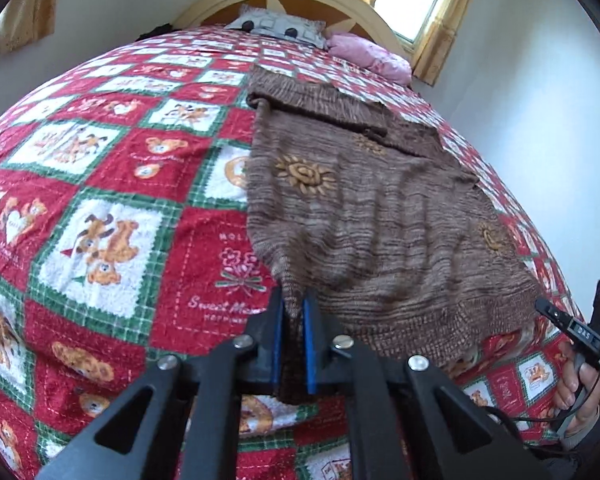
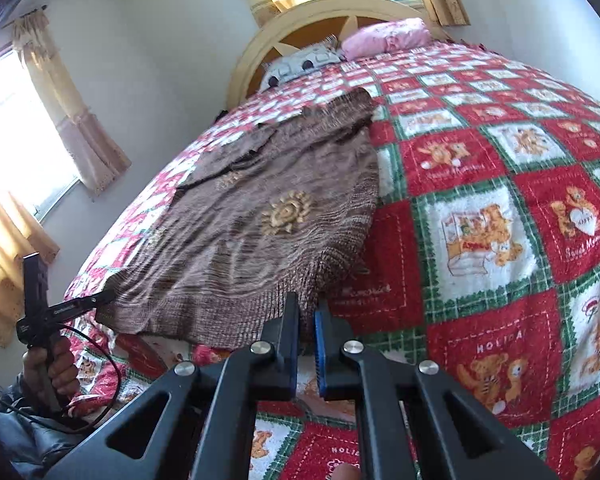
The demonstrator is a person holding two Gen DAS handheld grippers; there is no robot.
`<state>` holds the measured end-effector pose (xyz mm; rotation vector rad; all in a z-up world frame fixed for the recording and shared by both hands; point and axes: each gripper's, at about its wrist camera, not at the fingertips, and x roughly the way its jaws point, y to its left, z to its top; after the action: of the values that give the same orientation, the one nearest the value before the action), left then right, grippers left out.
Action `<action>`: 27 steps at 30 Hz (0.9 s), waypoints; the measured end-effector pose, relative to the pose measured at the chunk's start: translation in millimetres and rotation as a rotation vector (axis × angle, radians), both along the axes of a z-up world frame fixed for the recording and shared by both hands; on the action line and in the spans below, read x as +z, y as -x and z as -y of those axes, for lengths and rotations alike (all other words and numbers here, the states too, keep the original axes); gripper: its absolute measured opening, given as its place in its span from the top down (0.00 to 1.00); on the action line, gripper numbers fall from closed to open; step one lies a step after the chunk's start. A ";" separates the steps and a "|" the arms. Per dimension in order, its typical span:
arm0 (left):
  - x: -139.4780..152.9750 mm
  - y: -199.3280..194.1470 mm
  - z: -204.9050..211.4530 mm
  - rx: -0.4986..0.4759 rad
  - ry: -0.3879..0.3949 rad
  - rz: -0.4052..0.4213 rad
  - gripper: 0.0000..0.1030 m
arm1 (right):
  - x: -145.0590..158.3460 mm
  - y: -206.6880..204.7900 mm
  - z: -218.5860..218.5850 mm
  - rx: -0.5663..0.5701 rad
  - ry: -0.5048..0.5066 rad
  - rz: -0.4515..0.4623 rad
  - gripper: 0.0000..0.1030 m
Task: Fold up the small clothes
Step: 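Grasp the hem with both grippers and fold it toward the collar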
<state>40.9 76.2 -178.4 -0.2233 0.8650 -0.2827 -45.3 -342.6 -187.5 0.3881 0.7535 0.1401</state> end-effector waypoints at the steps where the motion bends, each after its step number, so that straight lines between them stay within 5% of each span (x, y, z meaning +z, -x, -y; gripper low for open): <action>1: 1.2 0.6 1.3 -0.004 -0.001 0.006 0.91 | -1.5 0.0 1.7 -0.001 -0.013 -0.003 0.94; 7: 27.4 -0.6 -8.0 -0.013 0.060 0.068 0.91 | 34.9 8.4 3.8 0.028 -0.074 0.121 0.95; 19: 65.5 -39.7 -21.0 -0.019 0.158 0.129 0.91 | 81.3 -16.9 14.4 0.030 -0.170 0.188 0.95; 27: 84.2 -67.1 -22.2 -0.025 0.156 0.174 0.92 | 100.6 -52.6 28.5 0.018 -0.184 0.214 0.95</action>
<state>108.0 98.5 -94.2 -0.3279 0.6743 -0.3879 7.3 -371.1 -86.9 0.5320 0.5348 0.2647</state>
